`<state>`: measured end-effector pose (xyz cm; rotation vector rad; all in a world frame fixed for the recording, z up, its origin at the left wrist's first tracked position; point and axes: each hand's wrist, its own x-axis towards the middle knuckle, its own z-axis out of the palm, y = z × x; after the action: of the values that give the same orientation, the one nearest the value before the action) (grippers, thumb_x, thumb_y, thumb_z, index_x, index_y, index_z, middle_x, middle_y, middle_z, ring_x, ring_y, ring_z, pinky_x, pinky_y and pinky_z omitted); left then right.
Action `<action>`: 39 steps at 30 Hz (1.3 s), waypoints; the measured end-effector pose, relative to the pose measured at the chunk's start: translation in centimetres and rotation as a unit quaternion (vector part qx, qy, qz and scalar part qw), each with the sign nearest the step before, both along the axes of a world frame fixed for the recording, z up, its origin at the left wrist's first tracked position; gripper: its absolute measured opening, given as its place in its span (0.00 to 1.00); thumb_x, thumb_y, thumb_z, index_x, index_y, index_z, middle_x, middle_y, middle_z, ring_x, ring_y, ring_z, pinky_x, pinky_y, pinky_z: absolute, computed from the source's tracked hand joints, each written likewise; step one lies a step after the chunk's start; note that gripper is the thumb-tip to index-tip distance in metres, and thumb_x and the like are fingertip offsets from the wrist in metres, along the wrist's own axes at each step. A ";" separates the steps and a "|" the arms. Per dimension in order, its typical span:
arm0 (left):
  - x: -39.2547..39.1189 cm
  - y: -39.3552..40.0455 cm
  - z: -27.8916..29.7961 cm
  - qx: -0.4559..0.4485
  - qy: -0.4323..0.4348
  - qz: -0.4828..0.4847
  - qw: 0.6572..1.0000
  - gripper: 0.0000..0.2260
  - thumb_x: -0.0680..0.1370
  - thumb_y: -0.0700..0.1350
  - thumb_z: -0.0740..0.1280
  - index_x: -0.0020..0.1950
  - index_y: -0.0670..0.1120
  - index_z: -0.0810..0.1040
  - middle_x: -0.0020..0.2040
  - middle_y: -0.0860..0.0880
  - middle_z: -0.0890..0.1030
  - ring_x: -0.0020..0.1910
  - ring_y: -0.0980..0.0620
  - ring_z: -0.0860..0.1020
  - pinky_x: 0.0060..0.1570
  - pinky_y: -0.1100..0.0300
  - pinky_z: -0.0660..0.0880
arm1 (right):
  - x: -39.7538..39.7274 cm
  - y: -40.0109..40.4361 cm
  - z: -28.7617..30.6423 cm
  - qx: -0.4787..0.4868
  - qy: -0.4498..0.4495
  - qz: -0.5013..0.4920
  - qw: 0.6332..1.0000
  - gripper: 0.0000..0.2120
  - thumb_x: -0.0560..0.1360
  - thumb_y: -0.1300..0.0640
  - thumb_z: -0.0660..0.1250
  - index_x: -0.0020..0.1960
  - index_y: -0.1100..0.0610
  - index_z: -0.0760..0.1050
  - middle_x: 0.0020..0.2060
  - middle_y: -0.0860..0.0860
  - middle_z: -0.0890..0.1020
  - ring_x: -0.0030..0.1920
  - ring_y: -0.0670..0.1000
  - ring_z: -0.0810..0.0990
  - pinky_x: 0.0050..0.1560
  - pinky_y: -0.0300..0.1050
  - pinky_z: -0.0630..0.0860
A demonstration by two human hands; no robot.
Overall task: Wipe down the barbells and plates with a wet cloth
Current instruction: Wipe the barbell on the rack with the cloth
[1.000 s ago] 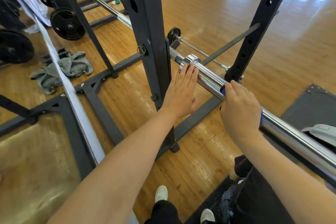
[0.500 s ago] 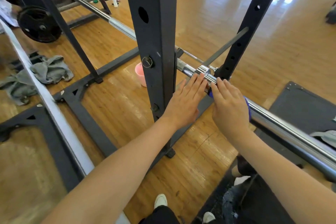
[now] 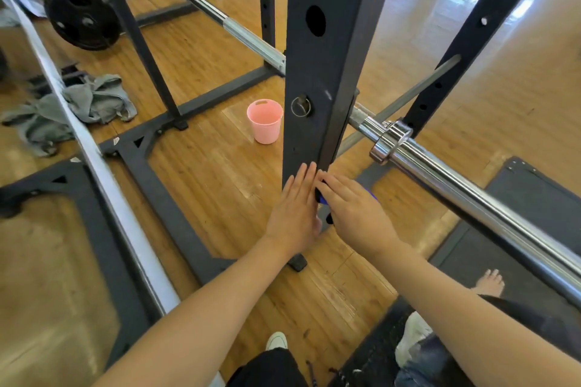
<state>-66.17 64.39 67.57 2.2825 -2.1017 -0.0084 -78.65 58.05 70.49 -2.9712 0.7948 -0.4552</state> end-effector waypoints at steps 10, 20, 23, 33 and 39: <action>5.8 1.1 -1.6 0.060 0.072 0.118 0.989 0.36 0.80 0.51 0.56 0.76 0.39 0.36 0.77 0.43 0.38 0.76 0.46 0.37 0.73 0.56 0.37 | 7.1 0.5 -2.7 0.031 0.060 0.044 0.997 0.25 0.59 0.67 0.75 0.57 0.67 0.79 0.52 0.60 0.82 0.51 0.60 0.82 0.51 0.55 0.77; 10.3 1.3 -3.6 0.064 0.065 0.187 0.978 0.31 0.82 0.55 0.49 0.77 0.40 0.41 0.78 0.43 0.42 0.76 0.47 0.39 0.72 0.56 0.36 | 13.2 -1.9 -5.8 0.079 0.119 0.098 0.985 0.31 0.58 0.70 0.76 0.61 0.65 0.77 0.56 0.59 0.81 0.55 0.60 0.81 0.53 0.51 0.77; 11.2 1.4 -4.0 0.084 0.062 0.197 0.975 0.30 0.82 0.55 0.47 0.77 0.40 0.41 0.78 0.43 0.42 0.76 0.47 0.39 0.72 0.55 0.37 | 14.3 -2.4 -5.6 0.097 0.137 0.117 0.979 0.29 0.69 0.68 0.70 0.69 0.64 0.69 0.66 0.59 0.73 0.67 0.60 0.71 0.66 0.49 0.68; 13.9 -1.2 -4.8 0.095 0.063 0.207 0.972 0.29 0.83 0.55 0.47 0.77 0.40 0.43 0.78 0.43 0.44 0.77 0.47 0.41 0.73 0.54 0.40 | 17.7 -5.5 -5.5 0.149 0.157 0.112 0.970 0.28 0.77 0.65 0.60 0.75 0.59 0.58 0.74 0.54 0.62 0.75 0.53 0.57 0.73 0.43 0.50; 17.3 -3.1 -6.4 0.104 0.079 0.193 0.972 0.29 0.83 0.55 0.47 0.77 0.40 0.44 0.78 0.42 0.46 0.77 0.46 0.43 0.73 0.53 0.41 | 21.2 -6.7 -7.6 0.155 0.167 0.060 0.972 0.26 0.79 0.62 0.58 0.75 0.57 0.58 0.75 0.51 0.61 0.75 0.50 0.57 0.73 0.41 0.51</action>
<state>-48.89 61.33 61.12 2.6695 -1.6211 -0.4007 -57.49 51.39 62.90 -2.8072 0.6285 0.1679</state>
